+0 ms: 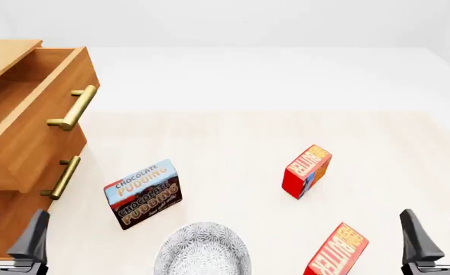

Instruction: Put the butter at the front in the top drawer of the cabinet and close it.

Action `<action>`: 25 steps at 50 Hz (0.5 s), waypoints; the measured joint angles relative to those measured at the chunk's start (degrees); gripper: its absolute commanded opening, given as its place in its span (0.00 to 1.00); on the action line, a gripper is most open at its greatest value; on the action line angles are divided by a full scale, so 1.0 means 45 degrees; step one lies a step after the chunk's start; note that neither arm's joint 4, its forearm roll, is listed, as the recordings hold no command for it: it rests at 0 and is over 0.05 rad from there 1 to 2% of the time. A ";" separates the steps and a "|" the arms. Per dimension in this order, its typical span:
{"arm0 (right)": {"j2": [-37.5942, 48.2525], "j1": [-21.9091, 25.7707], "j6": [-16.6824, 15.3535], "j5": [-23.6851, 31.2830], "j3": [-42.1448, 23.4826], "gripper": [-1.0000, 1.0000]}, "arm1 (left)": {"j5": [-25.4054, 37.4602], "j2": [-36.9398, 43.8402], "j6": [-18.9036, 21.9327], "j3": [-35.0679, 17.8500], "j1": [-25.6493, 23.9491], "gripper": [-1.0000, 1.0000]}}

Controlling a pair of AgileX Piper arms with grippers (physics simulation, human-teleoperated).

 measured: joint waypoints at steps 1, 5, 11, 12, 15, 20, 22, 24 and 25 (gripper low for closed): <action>0.0006 -0.0001 -0.0004 -0.0003 -0.0004 1.00 | 0.0000 0.0005 0.0000 -0.0004 0.0000 1.00; 0.0028 -0.0004 -0.0017 -0.0013 -0.0021 1.00 | 0.0000 0.0024 0.0001 -0.0020 0.0000 1.00; 0.0054 -0.0010 -0.0026 -0.0024 -0.0043 1.00 | -0.0001 0.0050 0.0002 -0.0040 0.0001 1.00; 0.0058 -0.0011 -0.0027 -0.0025 -0.0046 1.00 | -0.0002 0.0054 0.0003 -0.0043 0.0001 1.00; 0.0077 -0.0015 -0.0031 -0.0034 -0.0062 1.00 | -0.0005 0.0077 0.0004 -0.0061 0.0000 1.00; 0.0100 -0.0020 -0.0035 -0.0045 -0.0080 1.00 | -0.0007 0.0136 0.0062 -0.0090 0.0024 1.00; 0.0107 -0.0021 -0.0036 -0.0048 -0.0085 1.00 | -0.0016 0.0179 0.0100 -0.0097 0.0047 1.00; 0.0113 -0.0022 -0.0037 -0.0050 -0.0089 1.00 | -0.0059 0.0259 0.0154 -0.0102 0.0074 1.00; 0.0116 -0.0022 -0.0037 -0.0051 -0.0091 1.00 | -0.0077 0.0295 0.0186 -0.0104 0.0087 1.00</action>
